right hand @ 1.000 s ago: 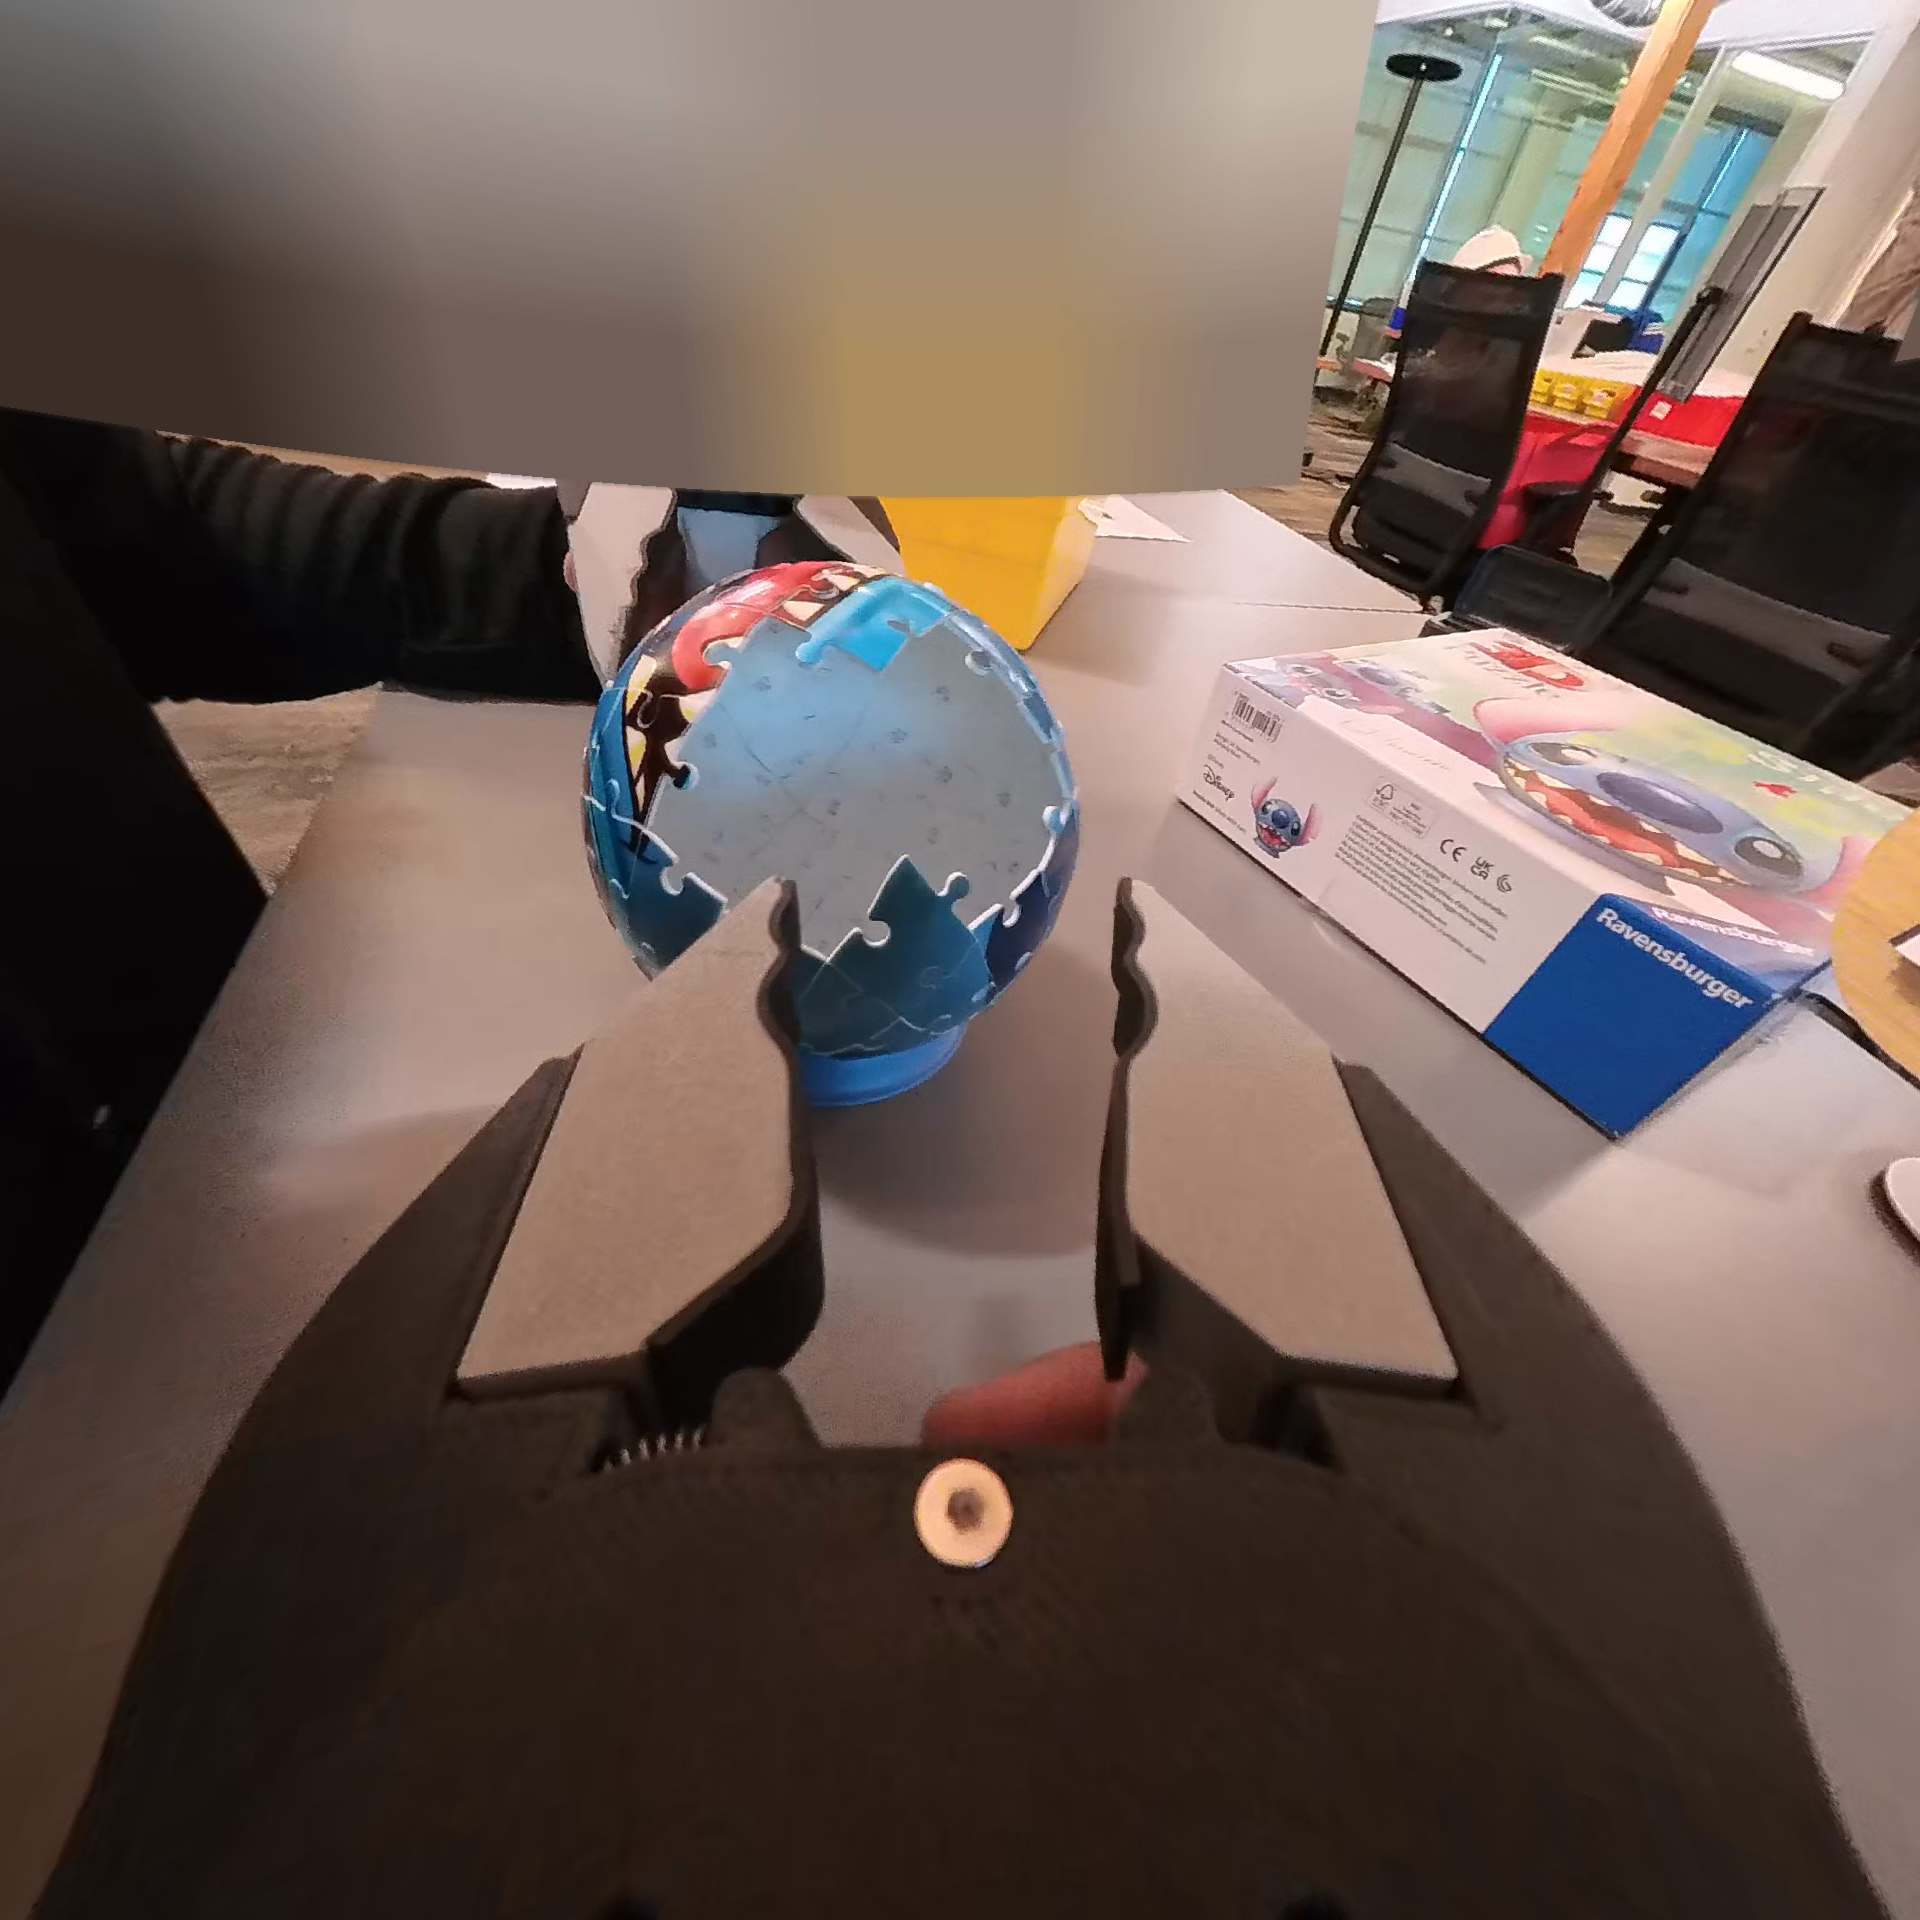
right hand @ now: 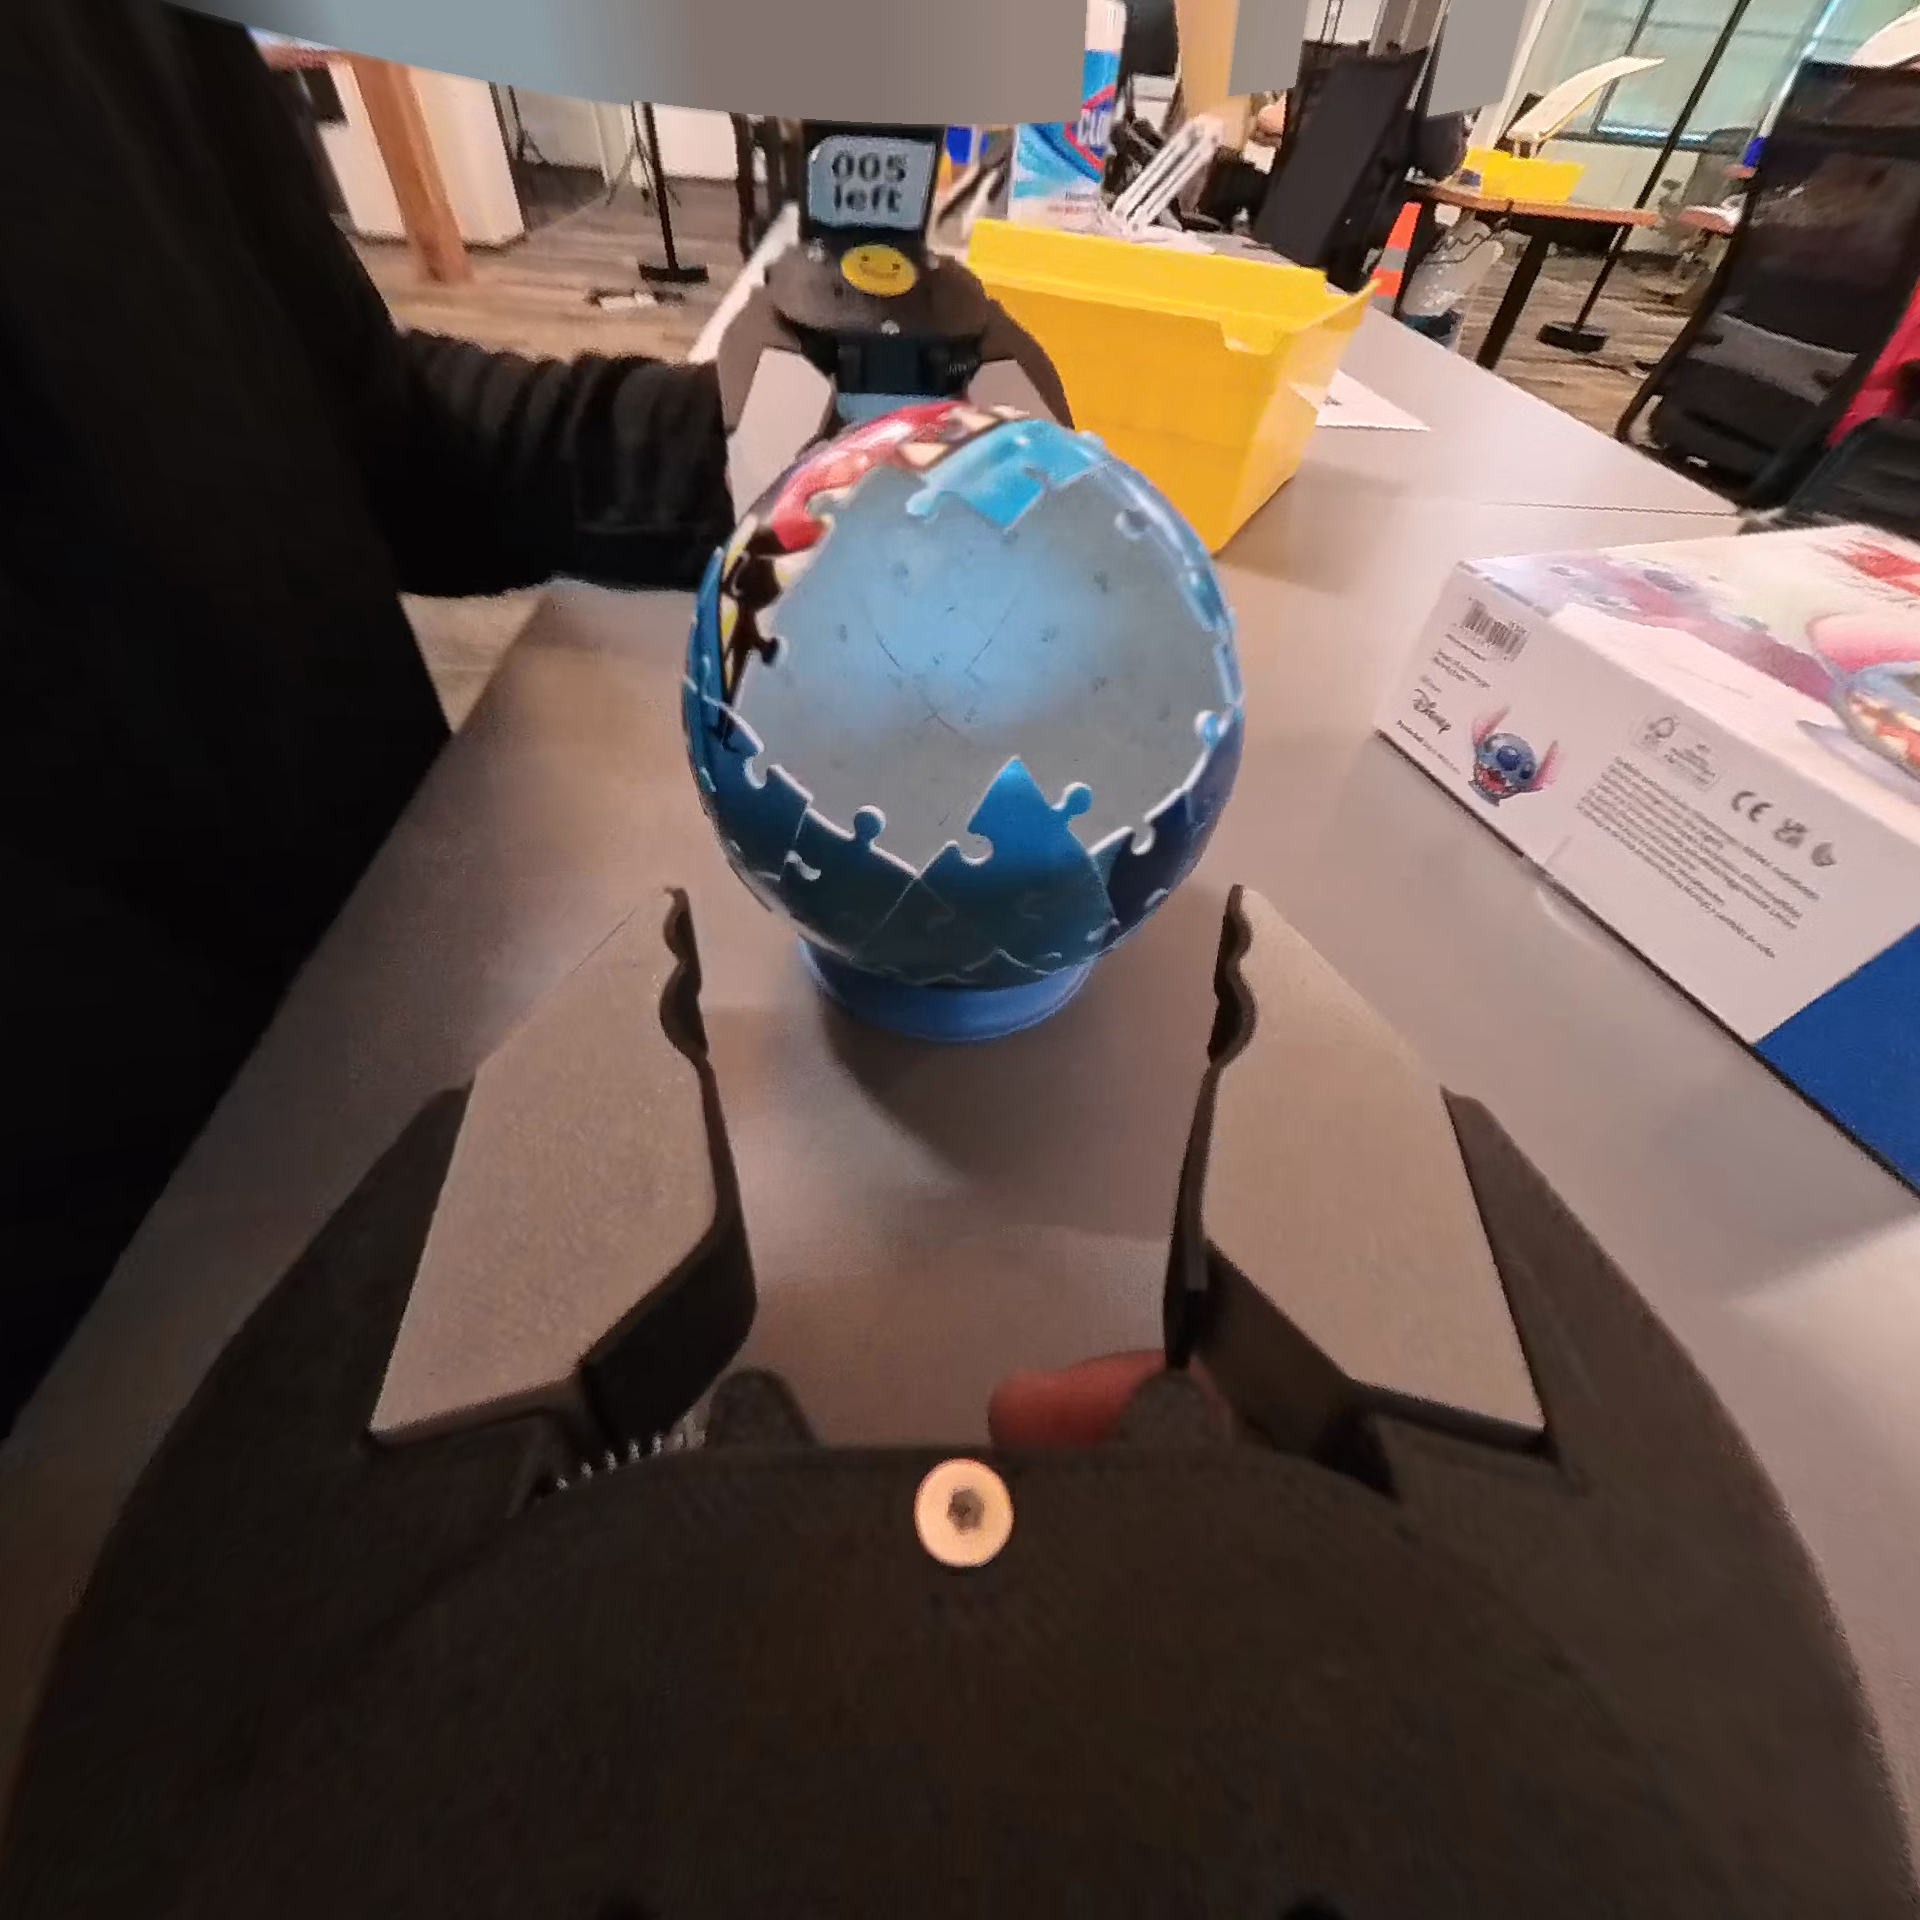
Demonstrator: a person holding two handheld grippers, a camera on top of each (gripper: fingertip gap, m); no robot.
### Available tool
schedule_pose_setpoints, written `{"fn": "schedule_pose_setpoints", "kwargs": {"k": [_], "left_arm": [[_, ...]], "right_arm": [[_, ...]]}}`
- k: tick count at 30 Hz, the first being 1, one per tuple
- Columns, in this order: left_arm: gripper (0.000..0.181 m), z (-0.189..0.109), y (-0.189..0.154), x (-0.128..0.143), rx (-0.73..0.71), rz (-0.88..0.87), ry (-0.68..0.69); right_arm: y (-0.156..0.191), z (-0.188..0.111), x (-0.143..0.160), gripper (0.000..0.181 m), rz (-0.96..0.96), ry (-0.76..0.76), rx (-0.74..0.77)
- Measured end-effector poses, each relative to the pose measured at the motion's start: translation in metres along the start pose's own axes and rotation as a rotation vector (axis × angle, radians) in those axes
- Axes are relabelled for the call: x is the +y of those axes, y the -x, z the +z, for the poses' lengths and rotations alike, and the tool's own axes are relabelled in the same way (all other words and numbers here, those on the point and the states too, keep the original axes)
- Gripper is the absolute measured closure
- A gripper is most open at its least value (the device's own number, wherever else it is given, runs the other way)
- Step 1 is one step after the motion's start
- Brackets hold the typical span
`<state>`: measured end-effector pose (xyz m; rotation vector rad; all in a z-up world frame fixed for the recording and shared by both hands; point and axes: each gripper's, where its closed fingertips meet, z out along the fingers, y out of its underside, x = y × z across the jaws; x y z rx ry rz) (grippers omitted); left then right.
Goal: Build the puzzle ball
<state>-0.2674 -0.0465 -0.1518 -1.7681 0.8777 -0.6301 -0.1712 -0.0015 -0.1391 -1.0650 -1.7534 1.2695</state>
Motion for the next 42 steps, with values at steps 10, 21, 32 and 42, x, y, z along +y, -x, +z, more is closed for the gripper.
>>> {"fn": "schedule_pose_setpoints", "kwargs": {"k": [10,21,32,42], "left_arm": [[0.083,0.013,-0.008,0.001,-0.038,0.074,0.038],[0.083,-0.064,-0.050,0.008,-0.223,0.065,0.134],[0.097,-0.329,-0.007,0.084,-0.948,-0.276,0.420],[0.098,-0.277,-0.020,0.098,-0.642,-0.323,0.231]], "right_arm": [[-0.004,0.014,-0.005,0.085,-0.025,0.003,0.100],[-0.004,-0.003,-0.004,0.084,-0.020,-0.020,0.140],[-0.028,-0.016,0.000,0.087,0.041,-0.022,0.214],[-0.071,-0.035,0.001,0.091,0.185,-0.087,0.326]]}}
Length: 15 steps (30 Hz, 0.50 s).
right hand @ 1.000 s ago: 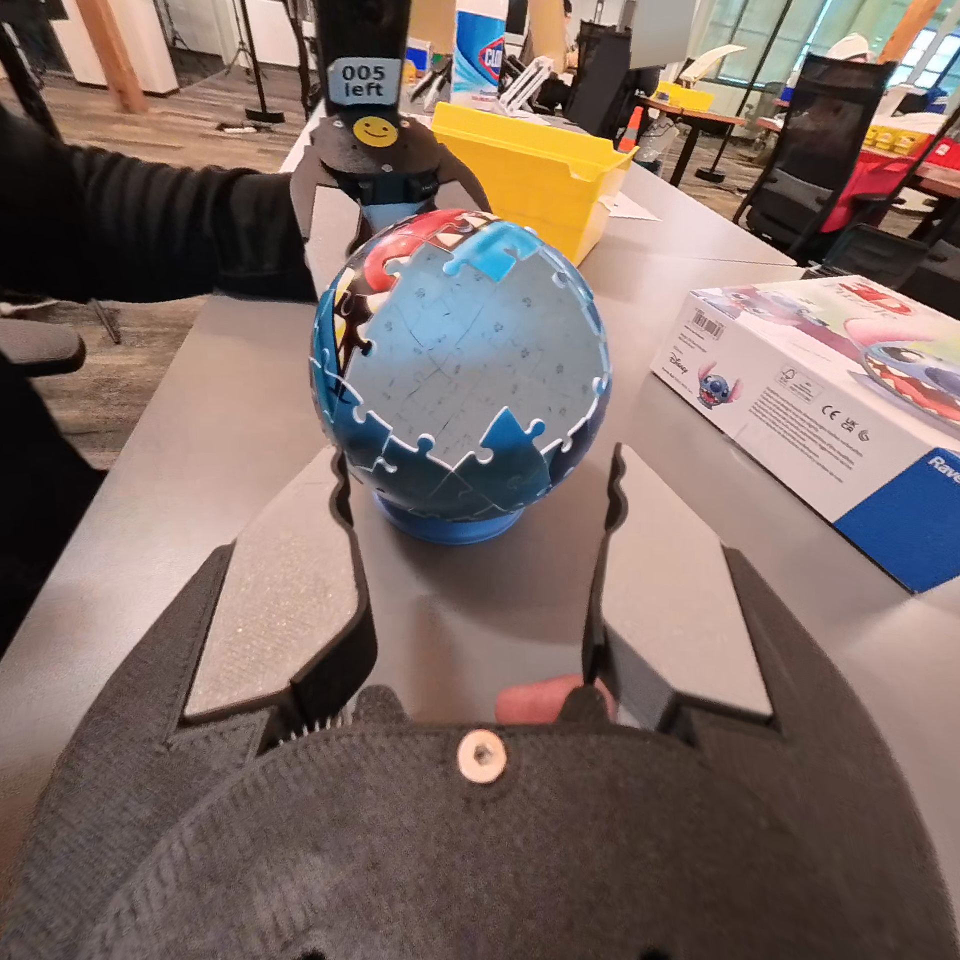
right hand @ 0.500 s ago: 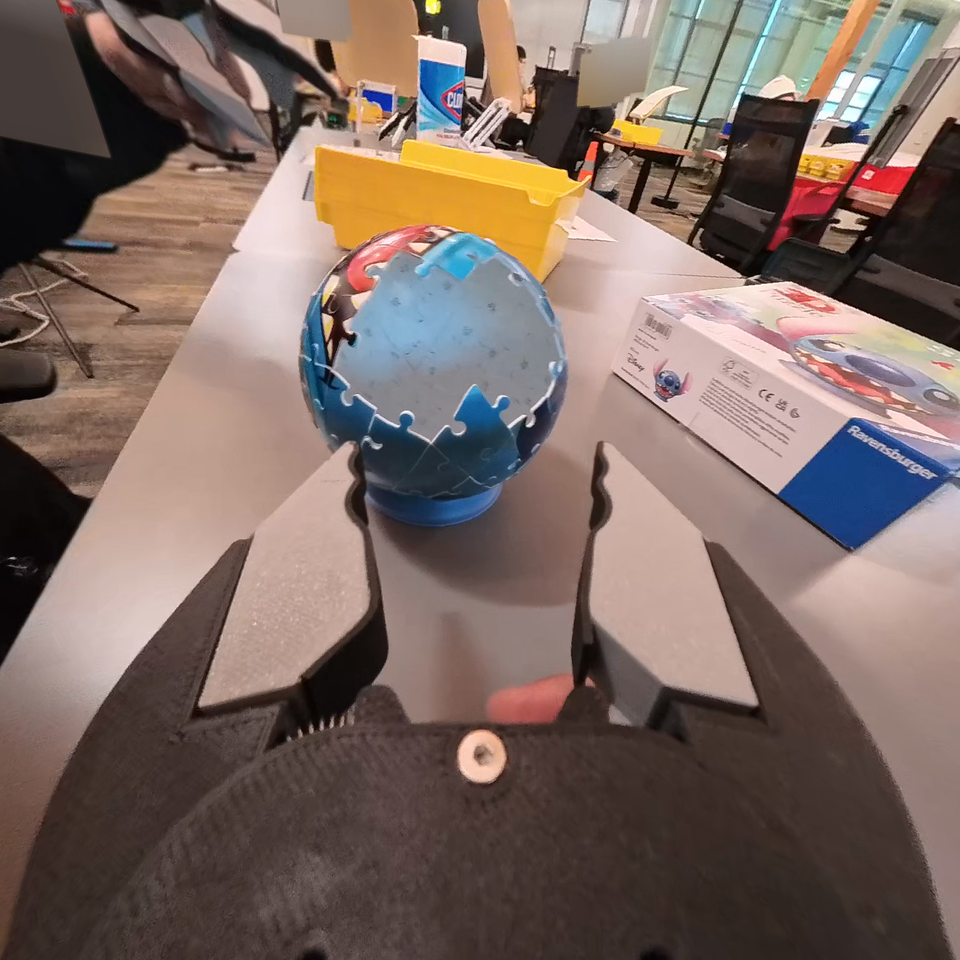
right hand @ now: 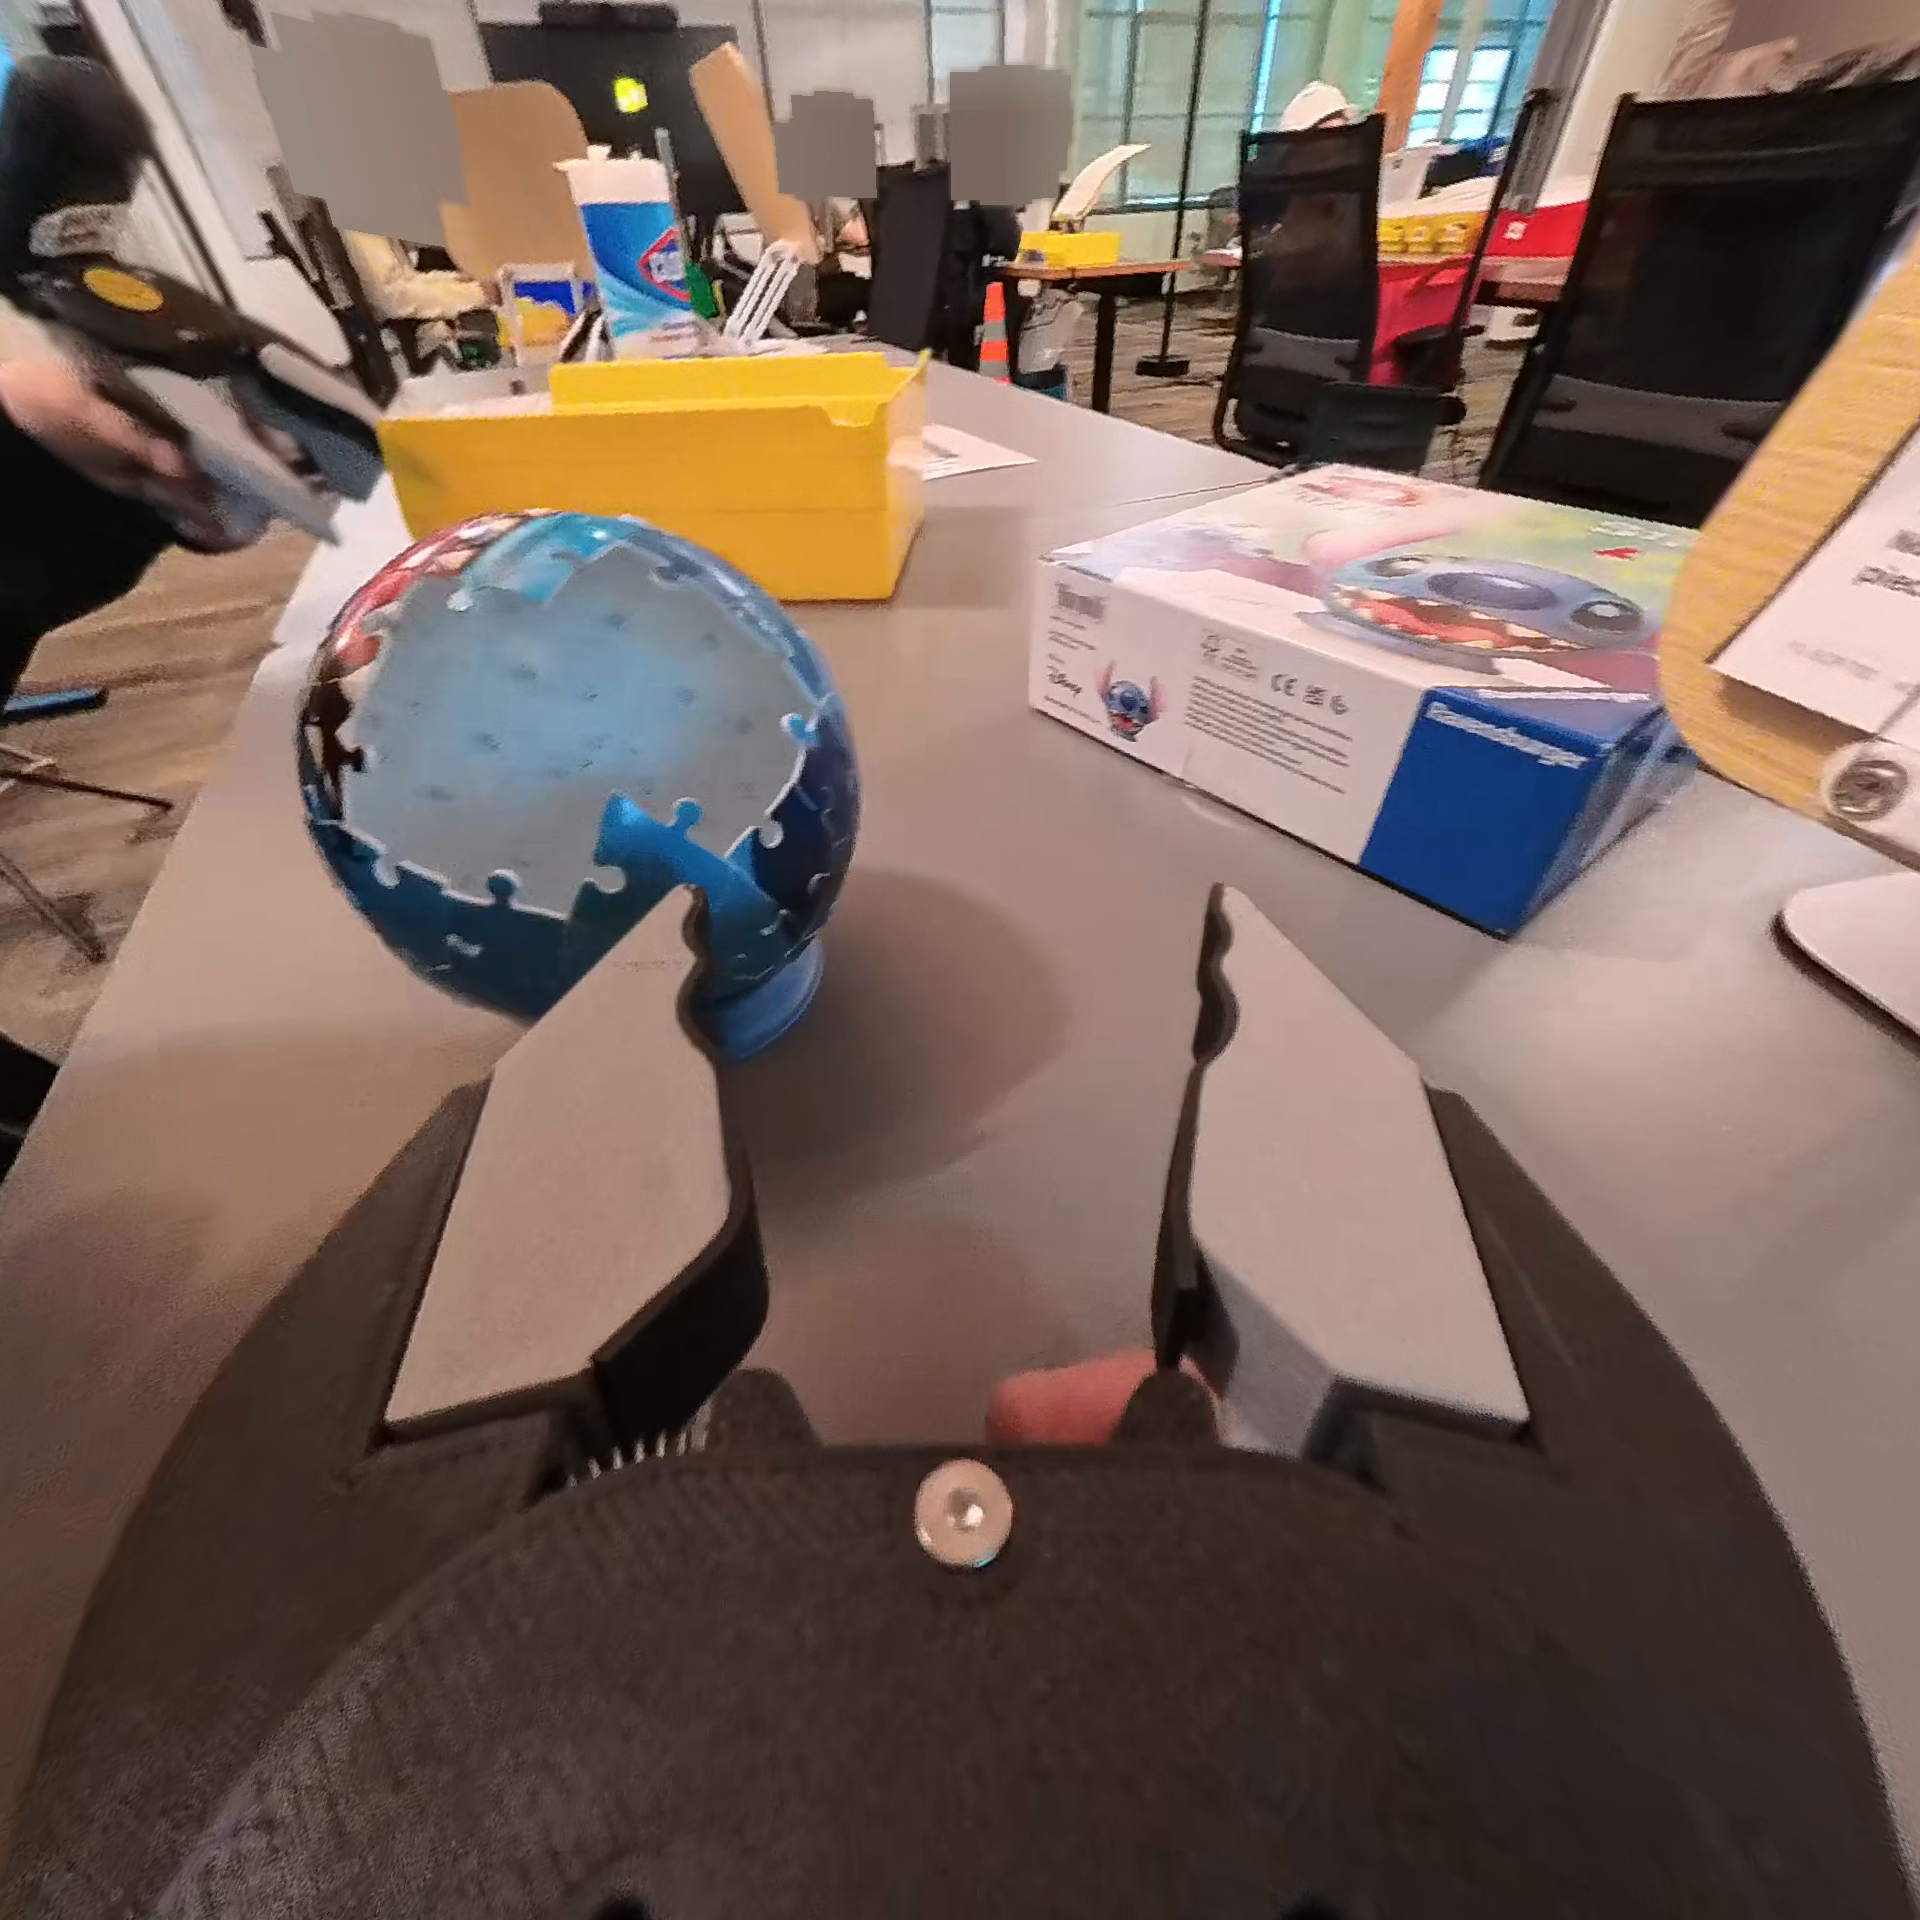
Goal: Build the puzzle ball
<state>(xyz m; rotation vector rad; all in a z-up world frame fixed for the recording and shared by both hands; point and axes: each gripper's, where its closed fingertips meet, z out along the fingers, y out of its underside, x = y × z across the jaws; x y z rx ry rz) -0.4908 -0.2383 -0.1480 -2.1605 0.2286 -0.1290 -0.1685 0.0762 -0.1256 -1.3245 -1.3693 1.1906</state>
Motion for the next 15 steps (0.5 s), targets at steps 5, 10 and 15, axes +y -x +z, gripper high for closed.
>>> {"fn": "schedule_pose_setpoints", "kwargs": {"k": [5,10,15], "left_arm": [[0.101,-0.017,-0.015,-0.024,0.072,0.076,-0.082],[0.110,-0.061,0.087,-0.023,-0.330,-0.006,-0.027],[0.118,-0.058,0.128,-0.022,-0.365,-0.103,0.016]], "right_arm": [[-0.014,0.000,-0.001,0.095,0.009,-0.006,0.063],[-0.015,0.000,-0.001,0.107,0.019,-0.010,0.052],[-0.020,-0.002,-0.004,0.116,0.057,-0.033,0.054]]}}
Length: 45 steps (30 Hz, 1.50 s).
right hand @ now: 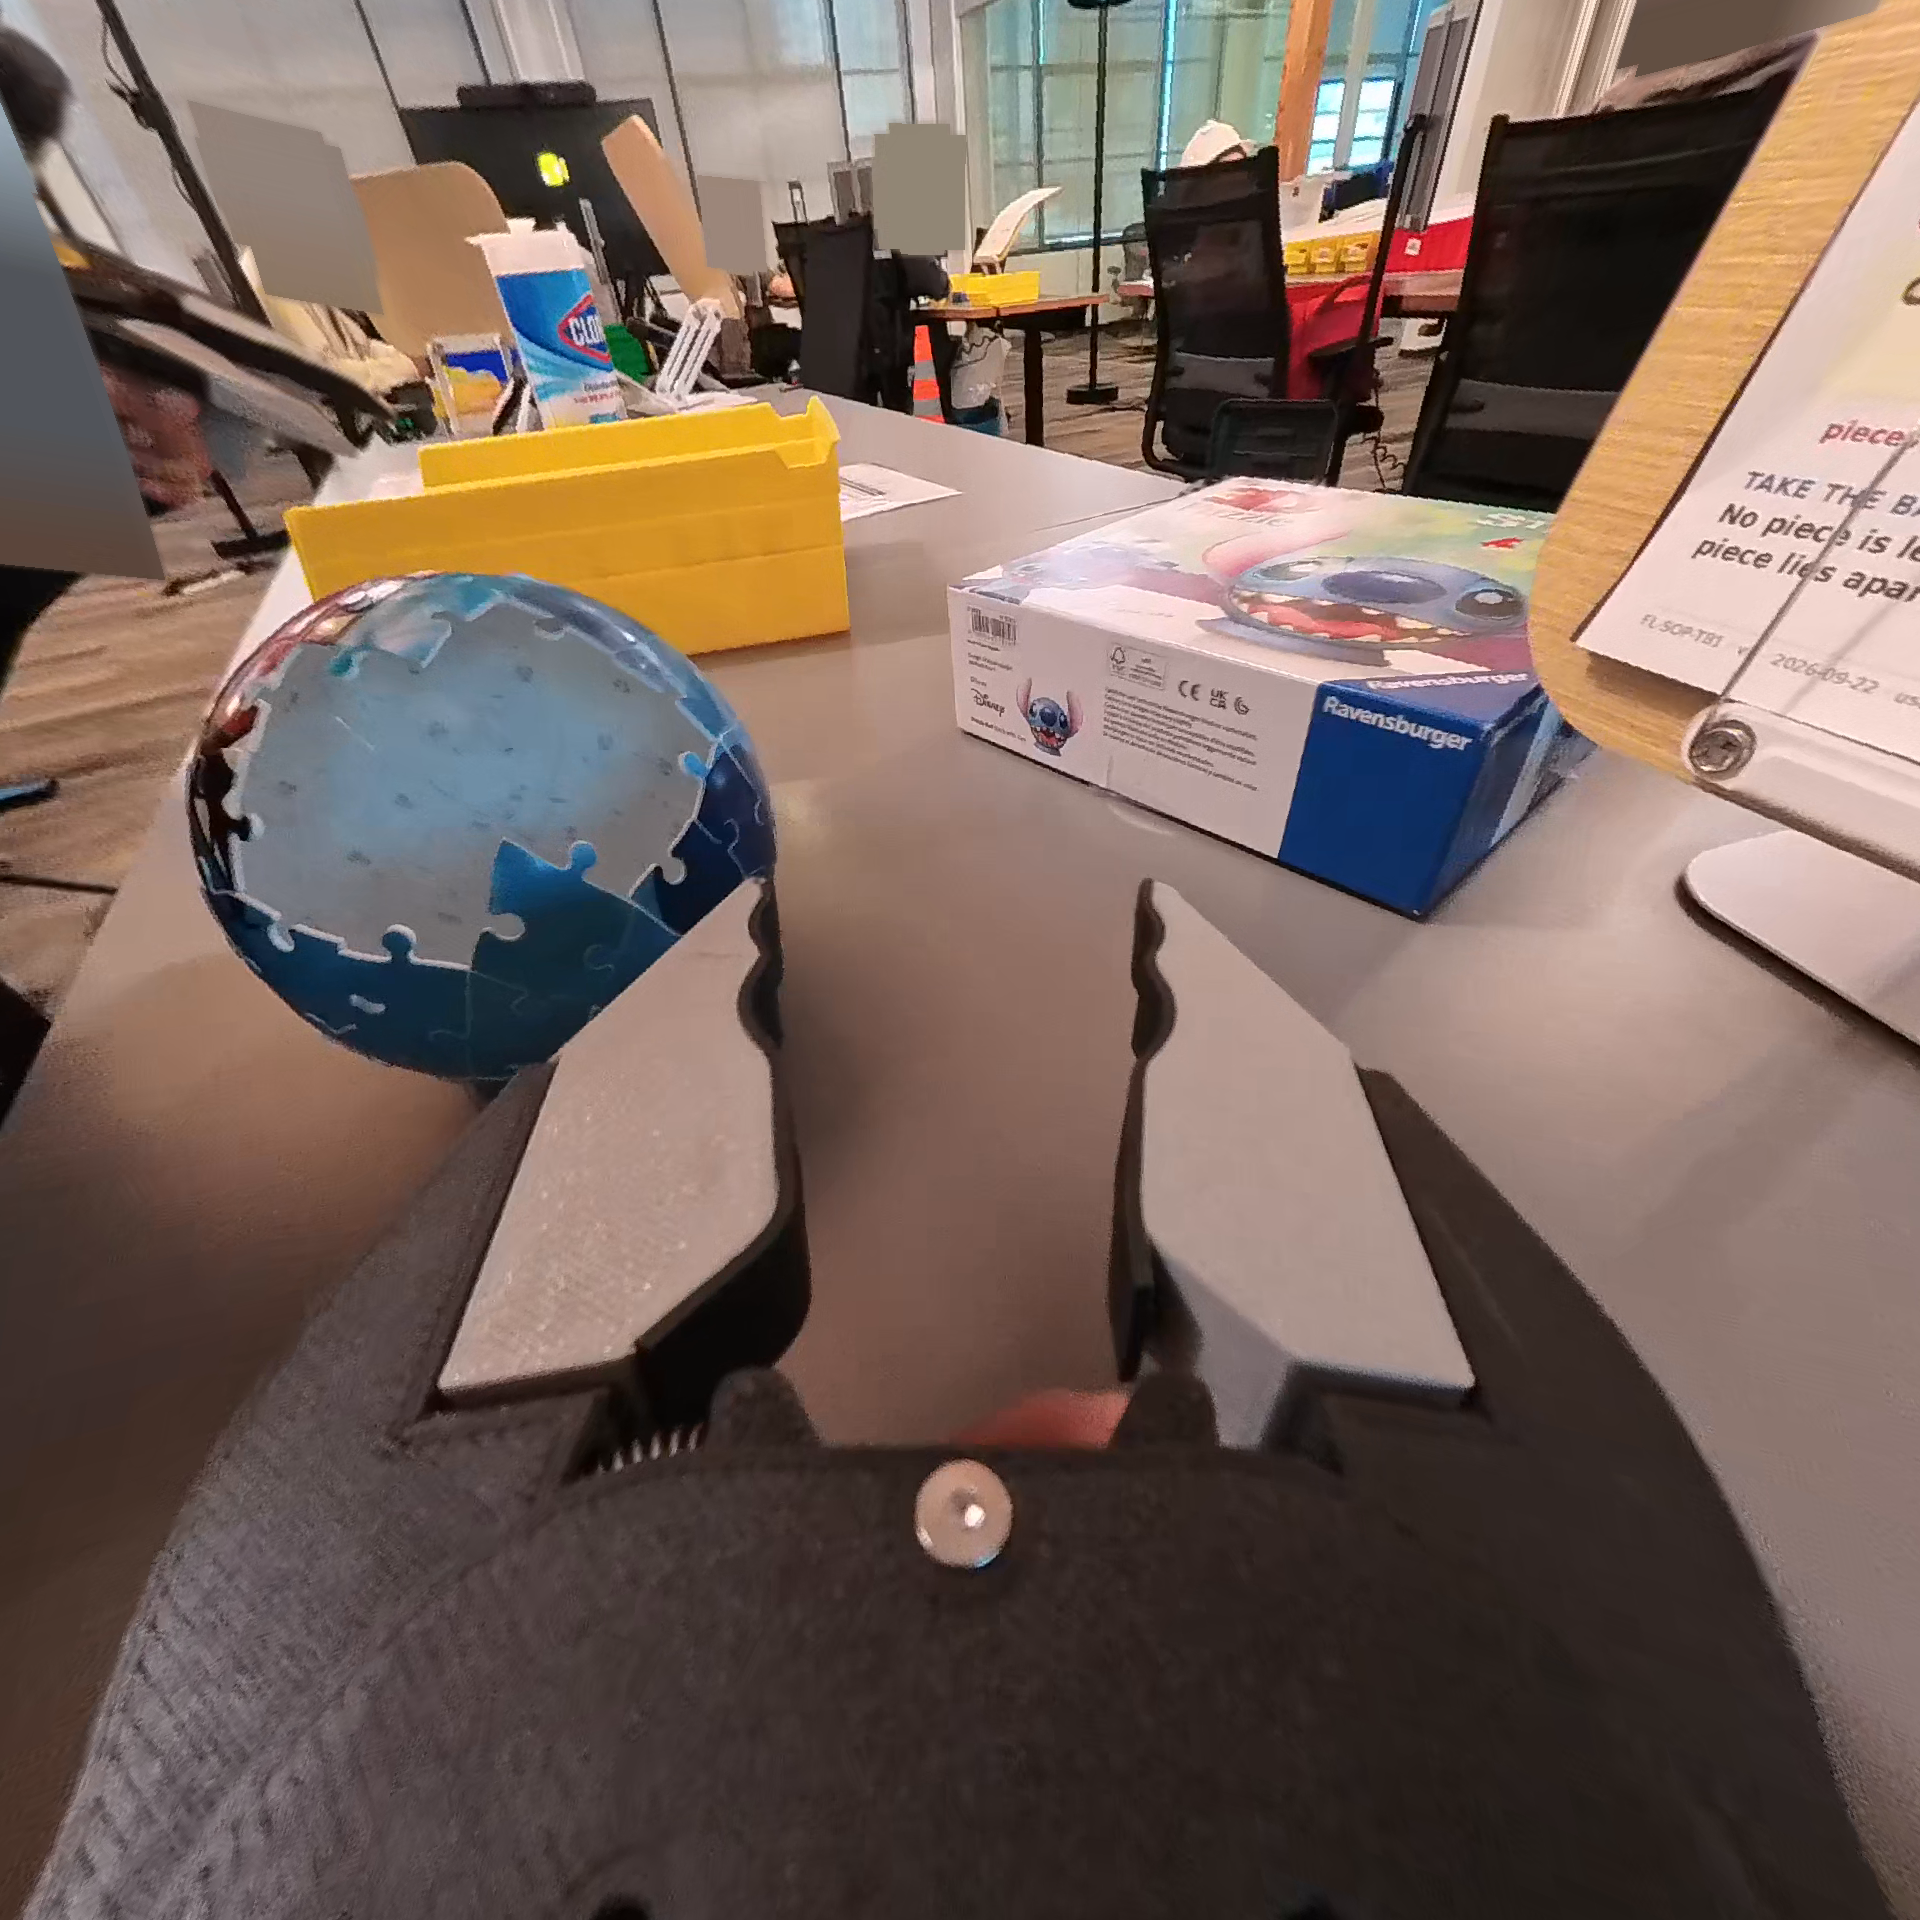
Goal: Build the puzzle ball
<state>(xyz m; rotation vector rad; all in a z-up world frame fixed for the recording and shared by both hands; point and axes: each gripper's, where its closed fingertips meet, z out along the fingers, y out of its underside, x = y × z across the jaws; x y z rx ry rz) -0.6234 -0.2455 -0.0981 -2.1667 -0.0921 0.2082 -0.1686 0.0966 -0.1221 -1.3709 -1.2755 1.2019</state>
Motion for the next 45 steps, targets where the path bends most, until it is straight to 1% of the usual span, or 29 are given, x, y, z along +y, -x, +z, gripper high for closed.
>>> {"fn": "schedule_pose_setpoints", "kwargs": {"k": [3,5,7,10,11,13,14,15,19,24,26,27,30,31,34,36,40,43,45], "left_arm": [[0.123,0.018,0.010,-0.003,-0.028,0.020,0.032],[0.123,0.028,0.018,-0.003,-0.059,0.026,0.053],[0.124,0.035,0.018,-0.003,-0.049,0.032,0.064],[0.125,0.041,0.017,-0.005,-0.043,0.054,0.079],[0.126,0.041,0.021,-0.007,-0.066,0.063,0.076],[0.128,0.035,0.042,-0.012,-0.186,0.067,0.064],[0.129,0.029,0.054,-0.015,-0.251,0.059,0.043],[0.129,0.024,0.062,-0.019,-0.281,0.042,0.014],[0.134,0.018,0.067,-0.027,-0.260,-0.015,-0.065],[0.134,0.033,0.045,-0.023,-0.174,0.040,-0.017],[0.135,0.040,0.032,-0.017,-0.117,0.089,0.037],[0.136,0.043,0.029,-0.013,-0.112,0.121,0.069],[0.140,0.044,0.045,0.000,-0.191,0.179,0.180],[0.140,0.044,0.044,0.003,-0.173,0.178,0.201],[0.141,0.048,0.017,0.007,-0.013,0.187,0.248],[0.142,0.053,0.007,0.015,0.039,0.215,0.328],[0.142,0.065,0.001,0.037,0.040,0.260,0.517],[0.142,0.072,0.002,0.050,0.021,0.251,0.629],[0.142,0.079,0.003,0.056,0.011,0.256,0.677]], "right_arm": [[-0.001,-0.002,-0.003,0.121,0.000,-0.024,-0.002],[0.001,-0.002,-0.004,0.130,-0.058,-0.030,0.021],[0.000,-0.001,-0.003,0.128,-0.093,-0.017,0.047],[-0.005,0.000,-0.003,0.126,-0.068,-0.021,0.063],[-0.007,-0.002,-0.005,0.126,-0.057,-0.035,0.069],[-0.011,-0.004,-0.008,0.127,-0.044,-0.059,0.073],[-0.011,-0.004,-0.009,0.128,-0.042,-0.063,0.071],[-0.011,-0.004,-0.009,0.128,-0.044,-0.062,0.069],[-0.010,-0.001,-0.006,0.128,-0.058,-0.039,0.069],[-0.012,0.000,-0.006,0.129,-0.052,-0.041,0.072],[-0.012,0.000,-0.007,0.130,-0.053,-0.044,0.080],[-0.013,0.000,-0.007,0.131,-0.053,-0.043,0.082],[-0.013,0.000,-0.006,0.131,-0.054,-0.039,0.084],[-0.013,0.000,-0.006,0.131,-0.055,-0.040,0.084],[-0.012,0.000,-0.006,0.132,-0.055,-0.040,0.080],[-0.012,0.000,-0.006,0.132,-0.053,-0.040,0.074],[-0.009,0.000,-0.006,0.133,-0.063,-0.043,0.062],[-0.004,0.001,-0.006,0.133,-0.073,-0.039,0.036],[0.001,0.002,-0.005,0.134,-0.080,-0.034,0.011]]}}
